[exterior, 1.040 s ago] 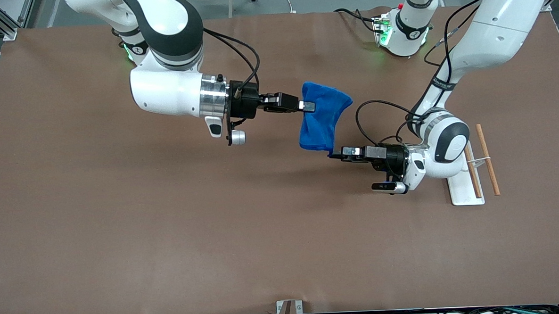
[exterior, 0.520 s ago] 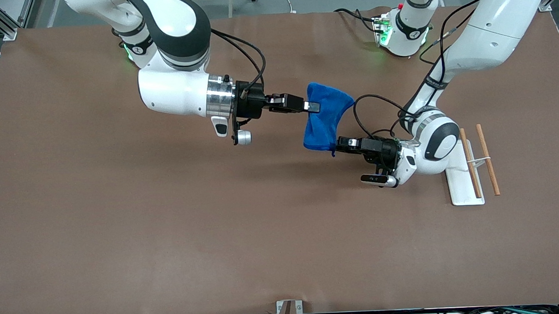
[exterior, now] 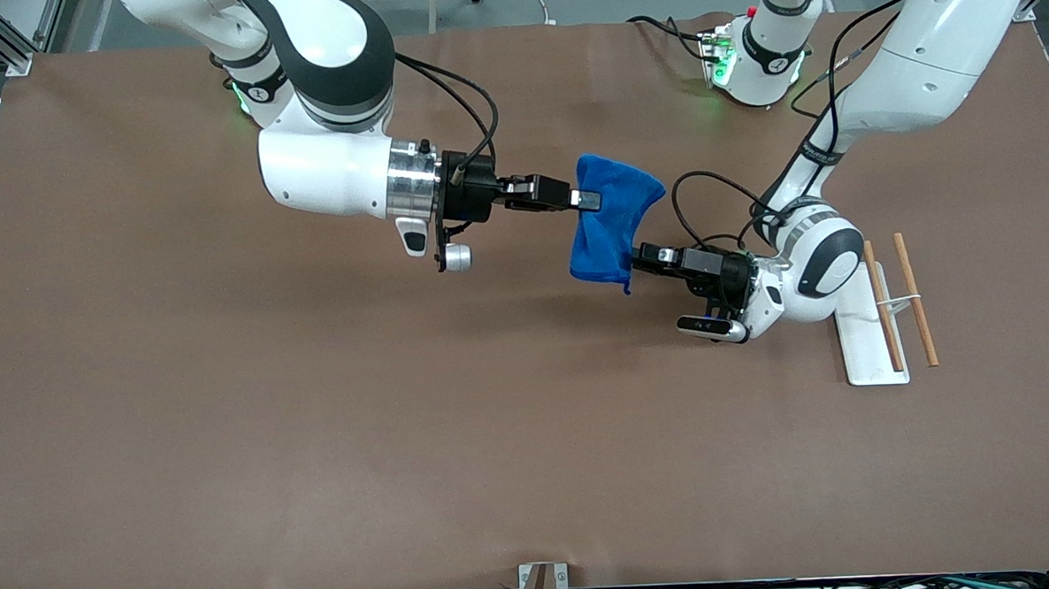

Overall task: Right arm passes towel to left arm to hang
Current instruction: 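Grasp the hanging towel with the left gripper beside the right gripper, then open the right gripper to release the towel to the left gripper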

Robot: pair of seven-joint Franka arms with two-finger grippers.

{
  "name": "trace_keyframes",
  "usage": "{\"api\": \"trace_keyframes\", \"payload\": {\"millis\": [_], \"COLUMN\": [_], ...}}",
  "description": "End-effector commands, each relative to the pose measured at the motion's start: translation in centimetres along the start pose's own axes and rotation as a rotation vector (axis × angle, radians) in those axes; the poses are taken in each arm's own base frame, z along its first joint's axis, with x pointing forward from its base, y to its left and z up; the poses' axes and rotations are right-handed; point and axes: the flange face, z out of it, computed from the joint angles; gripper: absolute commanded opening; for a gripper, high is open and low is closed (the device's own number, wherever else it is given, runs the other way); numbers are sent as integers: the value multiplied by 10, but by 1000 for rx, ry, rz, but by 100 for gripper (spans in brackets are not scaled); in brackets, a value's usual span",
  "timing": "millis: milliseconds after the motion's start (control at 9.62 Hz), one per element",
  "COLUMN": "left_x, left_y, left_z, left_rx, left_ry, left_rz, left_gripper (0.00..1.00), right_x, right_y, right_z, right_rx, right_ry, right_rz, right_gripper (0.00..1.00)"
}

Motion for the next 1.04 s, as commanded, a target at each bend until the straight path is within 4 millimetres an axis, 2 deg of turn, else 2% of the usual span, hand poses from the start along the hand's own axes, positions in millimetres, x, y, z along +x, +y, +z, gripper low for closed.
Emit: {"api": "trace_keyframes", "payload": {"millis": [0,208,416,624,832,936], "left_x": [-9,-14,-14,-13,-12,-10], "left_y": [-8,-6,-2,5,12,23], "left_z": [-2,5,-2,-10,-10,-12], "left_rx": [-5,-8,-9,-15,-13,-12], "left_ry": [22,10,11,23,21,24], "left_rz": [-26,-27,-23,-14,0,-1], "left_gripper": [54,46,22,11,0,0], "right_x": [1,1,1,1,0,1], "right_y": [-3,-2,-3,-3,-6,-5], "right_z": [4,4,4,4,3,3], "right_rx": [23,22,24,25,30,28], "right_ry": [1,1,1,1,-1,-1], "right_rz": [18,20,19,18,17,14], "right_gripper": [0,0,0,0,0,17]}}
